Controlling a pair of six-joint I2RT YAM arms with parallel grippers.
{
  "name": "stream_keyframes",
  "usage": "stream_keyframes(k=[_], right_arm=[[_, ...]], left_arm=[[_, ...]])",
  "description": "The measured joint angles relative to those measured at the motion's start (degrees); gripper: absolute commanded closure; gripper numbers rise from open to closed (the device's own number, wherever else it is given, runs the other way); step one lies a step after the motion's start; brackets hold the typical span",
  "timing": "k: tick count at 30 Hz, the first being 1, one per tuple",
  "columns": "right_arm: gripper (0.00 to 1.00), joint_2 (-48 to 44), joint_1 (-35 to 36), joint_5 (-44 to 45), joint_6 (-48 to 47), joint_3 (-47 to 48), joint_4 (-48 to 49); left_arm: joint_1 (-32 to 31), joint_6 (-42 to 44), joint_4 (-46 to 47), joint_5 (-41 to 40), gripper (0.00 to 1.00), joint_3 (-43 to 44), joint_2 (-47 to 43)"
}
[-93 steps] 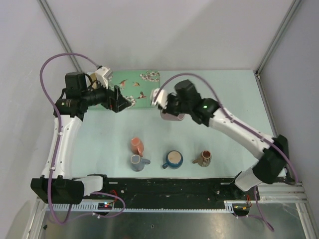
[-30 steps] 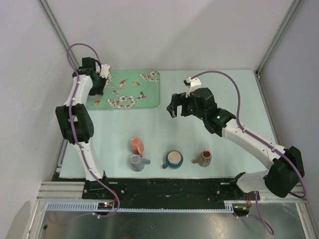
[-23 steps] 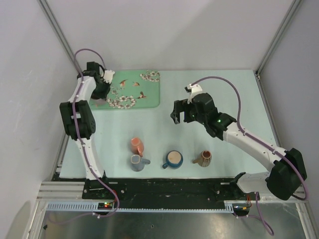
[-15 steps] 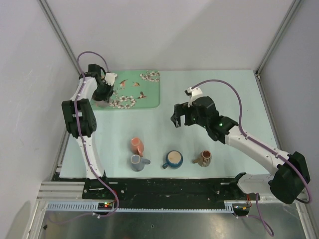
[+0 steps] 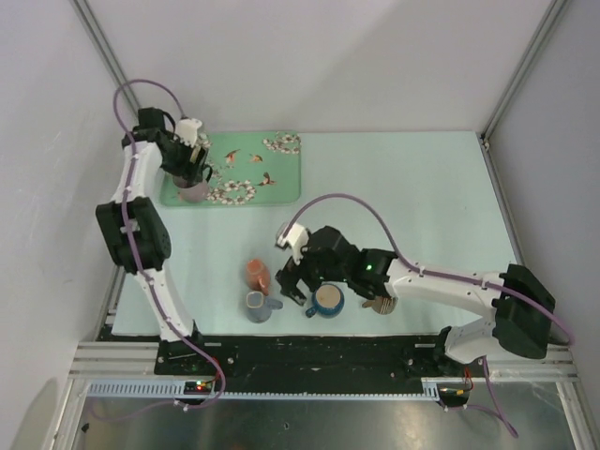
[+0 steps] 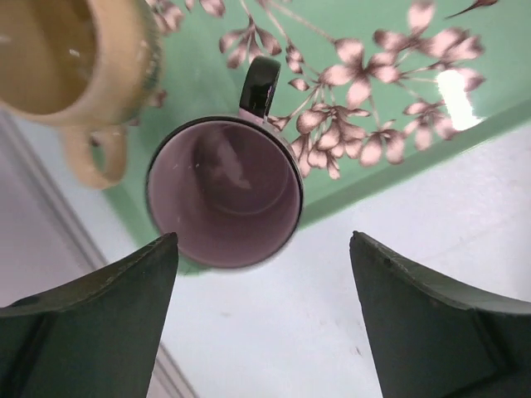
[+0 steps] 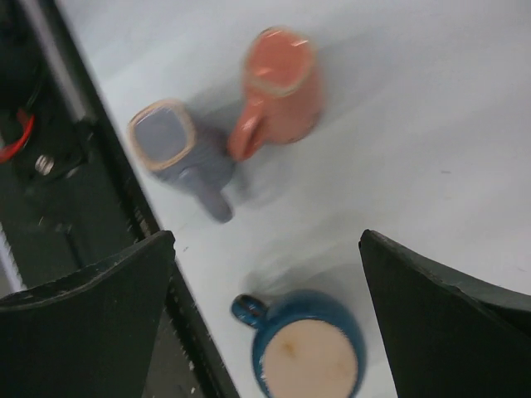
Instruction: Turn the mug right side up
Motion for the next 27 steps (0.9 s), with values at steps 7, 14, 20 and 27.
stream_keyframes(k=[7,14,20,27], right_arm=[[0.03,3.8,4.6,-15.1,-10.6,0.7,-3.9],[0.08,12.9,3.7,-18.8,-16.4,1.7,-1.5],[0.17,20.5,3.8,-18.7,-17.7,2.4,3.3],[0.41,24.5,4.1,-18.8,-17.3,3.9,8.0]], left_arm=[[0.2,0.2,1.4,5.9,0.10,-10.5,-22.5],[0.1,-1.4,1.1,11.1,0.09,-22.5,-35.9],[0.1,-3.9,0.3,11.4,0.09,-27.4,-37.2],[0.1,-4.9,0.3,11.2,0.09,-28.1,-39.1]])
